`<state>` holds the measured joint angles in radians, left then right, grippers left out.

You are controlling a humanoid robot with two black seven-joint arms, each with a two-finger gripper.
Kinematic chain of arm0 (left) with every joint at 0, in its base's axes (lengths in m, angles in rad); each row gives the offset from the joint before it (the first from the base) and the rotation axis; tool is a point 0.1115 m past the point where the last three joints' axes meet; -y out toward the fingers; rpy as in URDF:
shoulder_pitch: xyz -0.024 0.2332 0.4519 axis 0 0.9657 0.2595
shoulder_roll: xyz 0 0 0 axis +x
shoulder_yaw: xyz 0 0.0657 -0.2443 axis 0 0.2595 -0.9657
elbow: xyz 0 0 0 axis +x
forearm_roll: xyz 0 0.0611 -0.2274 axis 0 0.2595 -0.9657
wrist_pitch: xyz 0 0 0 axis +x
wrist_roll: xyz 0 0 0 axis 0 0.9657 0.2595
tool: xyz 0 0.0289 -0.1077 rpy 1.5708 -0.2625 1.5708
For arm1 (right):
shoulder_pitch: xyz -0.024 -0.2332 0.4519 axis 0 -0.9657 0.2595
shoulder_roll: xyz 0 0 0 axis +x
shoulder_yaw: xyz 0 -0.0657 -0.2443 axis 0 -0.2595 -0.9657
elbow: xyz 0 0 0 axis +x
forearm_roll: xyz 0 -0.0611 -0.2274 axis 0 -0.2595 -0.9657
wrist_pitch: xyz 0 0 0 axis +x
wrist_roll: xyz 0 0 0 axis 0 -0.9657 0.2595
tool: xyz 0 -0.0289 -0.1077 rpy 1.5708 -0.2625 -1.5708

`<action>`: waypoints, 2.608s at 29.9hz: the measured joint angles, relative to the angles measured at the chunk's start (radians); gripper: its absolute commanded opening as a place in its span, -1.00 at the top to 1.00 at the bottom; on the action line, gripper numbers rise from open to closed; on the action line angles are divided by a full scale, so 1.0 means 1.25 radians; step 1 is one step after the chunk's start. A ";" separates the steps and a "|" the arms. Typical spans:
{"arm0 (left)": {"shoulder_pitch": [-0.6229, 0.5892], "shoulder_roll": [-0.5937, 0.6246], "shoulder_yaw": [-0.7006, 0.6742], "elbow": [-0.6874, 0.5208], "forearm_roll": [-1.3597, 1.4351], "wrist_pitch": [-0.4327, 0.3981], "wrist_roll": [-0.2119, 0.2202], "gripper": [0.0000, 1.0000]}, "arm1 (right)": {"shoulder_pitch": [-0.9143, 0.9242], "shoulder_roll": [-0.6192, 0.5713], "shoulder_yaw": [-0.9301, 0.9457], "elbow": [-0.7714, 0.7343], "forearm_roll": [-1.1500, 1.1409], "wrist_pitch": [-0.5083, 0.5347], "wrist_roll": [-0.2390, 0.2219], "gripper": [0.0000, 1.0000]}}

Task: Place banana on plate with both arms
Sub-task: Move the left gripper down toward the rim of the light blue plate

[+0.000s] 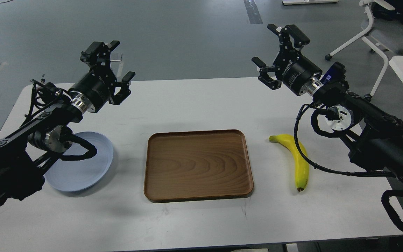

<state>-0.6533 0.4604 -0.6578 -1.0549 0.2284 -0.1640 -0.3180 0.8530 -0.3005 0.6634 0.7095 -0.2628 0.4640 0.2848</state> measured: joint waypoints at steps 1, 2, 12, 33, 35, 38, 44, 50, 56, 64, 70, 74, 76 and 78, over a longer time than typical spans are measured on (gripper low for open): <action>0.008 -0.002 -0.003 -0.005 0.000 0.000 0.000 -0.98 | 0.000 0.001 0.001 -0.001 0.000 0.000 0.000 -1.00; 0.017 -0.005 -0.007 -0.011 0.000 -0.001 -0.001 -0.98 | 0.000 0.003 0.001 -0.003 0.000 -0.001 0.000 -1.00; 0.045 -0.021 -0.015 -0.021 -0.002 0.013 -0.004 -0.98 | 0.001 0.015 -0.001 -0.006 -0.001 -0.040 0.002 -1.00; 0.053 0.000 -0.014 -0.023 -0.001 0.019 0.008 -0.98 | -0.012 0.010 -0.003 -0.003 -0.001 -0.053 0.000 -1.00; 0.053 0.001 -0.014 -0.023 -0.001 0.019 0.008 -0.98 | -0.012 0.011 -0.003 -0.003 -0.001 -0.054 0.000 -1.00; 0.055 0.007 -0.014 -0.023 -0.001 0.019 0.008 -0.98 | -0.012 0.011 -0.003 -0.003 -0.001 -0.057 0.000 -1.00; 0.055 0.010 -0.014 -0.023 -0.001 0.018 0.009 -0.98 | -0.012 0.012 -0.003 -0.003 -0.001 -0.059 0.000 -1.00; 0.055 0.012 -0.014 -0.023 -0.001 0.019 0.009 -0.98 | -0.012 0.012 -0.003 -0.003 -0.001 -0.066 0.000 -1.00; 0.055 0.013 -0.015 -0.023 -0.002 0.019 0.009 -0.98 | -0.012 0.012 -0.004 -0.003 -0.001 -0.068 0.000 -1.00; 0.055 0.012 -0.015 -0.023 -0.001 0.020 0.008 -0.98 | -0.012 0.014 -0.005 -0.003 -0.001 -0.069 0.001 -1.00; 0.053 0.039 -0.011 -0.046 0.011 0.035 -0.006 -0.98 | -0.013 0.014 -0.005 -0.003 -0.001 -0.070 0.001 -1.00; 0.048 0.091 -0.002 -0.112 0.153 0.058 -0.032 -0.98 | -0.017 0.011 -0.005 -0.003 -0.001 -0.071 0.001 -1.00; 0.046 0.114 0.002 -0.133 0.313 0.127 -0.035 -0.98 | -0.020 0.011 -0.006 -0.003 -0.001 -0.071 0.001 -1.00; 0.048 0.135 0.018 -0.139 0.476 0.213 -0.025 -0.98 | -0.022 0.011 -0.006 -0.003 -0.001 -0.074 0.001 -1.00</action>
<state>-0.5934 0.6294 -0.6352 -1.2287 0.8232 0.1019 -0.3494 0.8258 -0.2863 0.6565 0.7056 -0.2639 0.3710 0.2864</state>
